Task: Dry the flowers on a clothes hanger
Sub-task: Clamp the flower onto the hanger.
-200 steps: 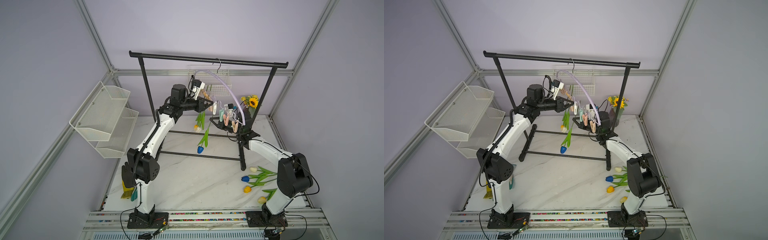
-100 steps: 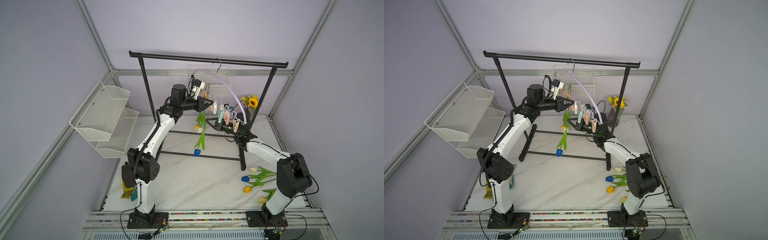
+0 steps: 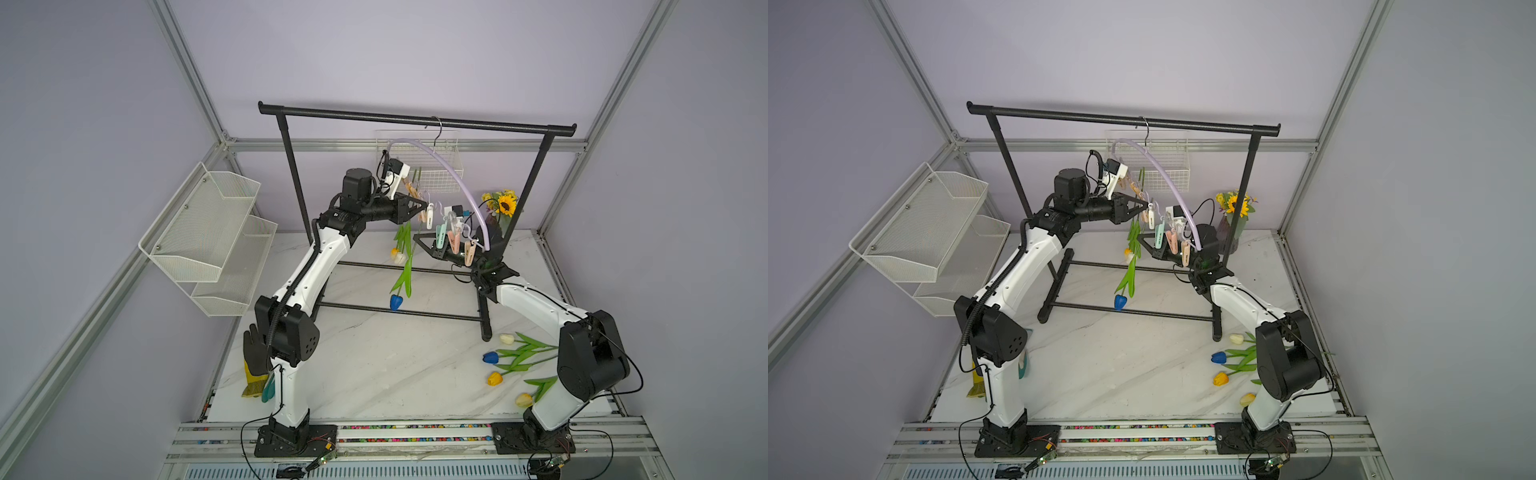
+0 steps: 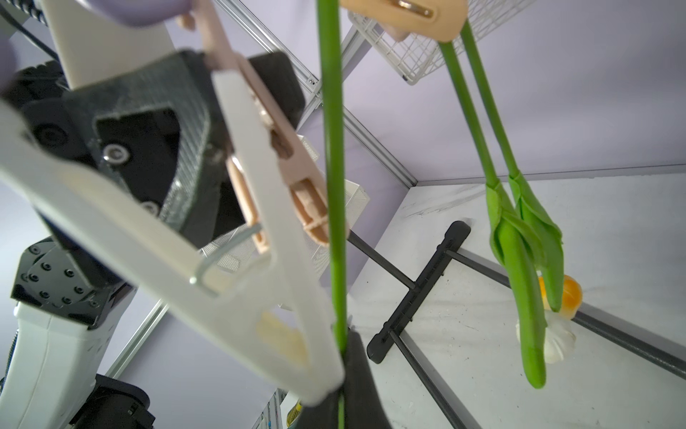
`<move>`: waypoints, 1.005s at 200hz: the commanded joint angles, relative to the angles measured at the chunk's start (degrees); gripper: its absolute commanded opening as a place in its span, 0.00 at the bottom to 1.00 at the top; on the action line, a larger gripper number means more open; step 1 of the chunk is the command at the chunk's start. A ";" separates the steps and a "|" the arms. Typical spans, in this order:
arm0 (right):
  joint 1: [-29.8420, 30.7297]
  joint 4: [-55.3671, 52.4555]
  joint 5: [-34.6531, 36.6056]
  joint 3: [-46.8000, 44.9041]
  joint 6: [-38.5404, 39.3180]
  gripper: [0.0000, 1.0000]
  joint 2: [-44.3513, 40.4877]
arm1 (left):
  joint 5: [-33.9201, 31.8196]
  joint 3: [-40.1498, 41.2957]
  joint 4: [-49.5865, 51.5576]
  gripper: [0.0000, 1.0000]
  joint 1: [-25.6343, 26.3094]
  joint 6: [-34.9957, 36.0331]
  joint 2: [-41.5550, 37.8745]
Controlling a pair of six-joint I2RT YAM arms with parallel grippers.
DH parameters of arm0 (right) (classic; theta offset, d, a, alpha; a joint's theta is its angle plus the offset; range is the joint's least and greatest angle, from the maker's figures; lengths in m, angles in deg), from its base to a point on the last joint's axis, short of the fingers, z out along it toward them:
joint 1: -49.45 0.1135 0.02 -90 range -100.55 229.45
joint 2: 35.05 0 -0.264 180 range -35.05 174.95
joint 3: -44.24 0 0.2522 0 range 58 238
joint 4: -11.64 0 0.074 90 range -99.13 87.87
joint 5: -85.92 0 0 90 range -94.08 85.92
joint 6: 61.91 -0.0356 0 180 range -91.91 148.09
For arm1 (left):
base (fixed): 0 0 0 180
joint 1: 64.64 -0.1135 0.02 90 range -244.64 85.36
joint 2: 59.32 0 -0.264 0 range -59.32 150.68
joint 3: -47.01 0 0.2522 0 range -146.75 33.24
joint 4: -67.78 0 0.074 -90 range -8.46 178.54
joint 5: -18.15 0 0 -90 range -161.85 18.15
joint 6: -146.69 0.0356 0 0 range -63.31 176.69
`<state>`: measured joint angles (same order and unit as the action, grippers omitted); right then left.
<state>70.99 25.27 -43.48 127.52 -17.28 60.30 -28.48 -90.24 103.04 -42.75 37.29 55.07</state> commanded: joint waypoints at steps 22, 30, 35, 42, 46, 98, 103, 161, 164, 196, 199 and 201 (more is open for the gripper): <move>0.20 3.02 -1.13 -0.34 -0.35 0.00 -2.45 | 1.60 0.26 -1.55 0.09 0.17 0.17 -0.64; 0.25 2.97 -1.10 -0.24 -0.28 0.00 -2.49 | 1.71 0.28 -1.55 0.09 0.16 0.14 -0.53; 0.24 2.98 -1.12 -0.18 -0.20 0.00 -2.46 | 1.81 0.39 -1.55 0.09 0.17 0.14 -0.49; 0.21 2.92 -0.97 -0.05 -0.19 0.00 -2.61 | 1.81 0.43 -1.54 0.09 0.17 0.16 -0.61; 0.22 2.84 -0.87 0.01 -0.21 0.00 -2.63 | 1.87 0.47 -1.48 0.09 0.17 0.22 -0.66; 0.20 2.78 -0.37 1.44 -0.64 0.00 -2.45 | 1.98 0.82 -1.41 0.08 0.17 0.40 -0.74; 0.19 2.76 -0.45 1.57 -0.72 0.00 -2.37 | 2.05 0.89 -1.38 0.08 0.17 0.37 -0.75; 0.22 2.70 0.51 1.66 -0.73 0.00 -2.45 | 1.87 1.73 -1.81 0.34 0.17 0.39 -1.52; 0.24 2.70 0.54 1.72 -0.77 0.00 -2.38 | 1.84 1.75 -1.87 0.35 0.17 0.33 -1.55; 0.17 2.43 0.74 2.40 -0.67 0.00 -2.03 | 1.56 2.07 -1.89 0.49 0.08 0.56 -2.34; 0.11 2.39 0.77 2.41 -0.56 0.00 -2.01 | 1.49 2.10 -1.83 0.51 0.08 0.56 -2.52; 0.13 2.33 0.80 2.39 -0.53 0.00 -2.01 | 1.46 2.17 -1.81 0.52 0.08 0.63 -2.62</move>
<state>70.99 25.73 -43.39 127.91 -17.95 59.45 -27.12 -88.09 102.56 -42.71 37.25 55.03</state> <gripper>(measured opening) 0.051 0.463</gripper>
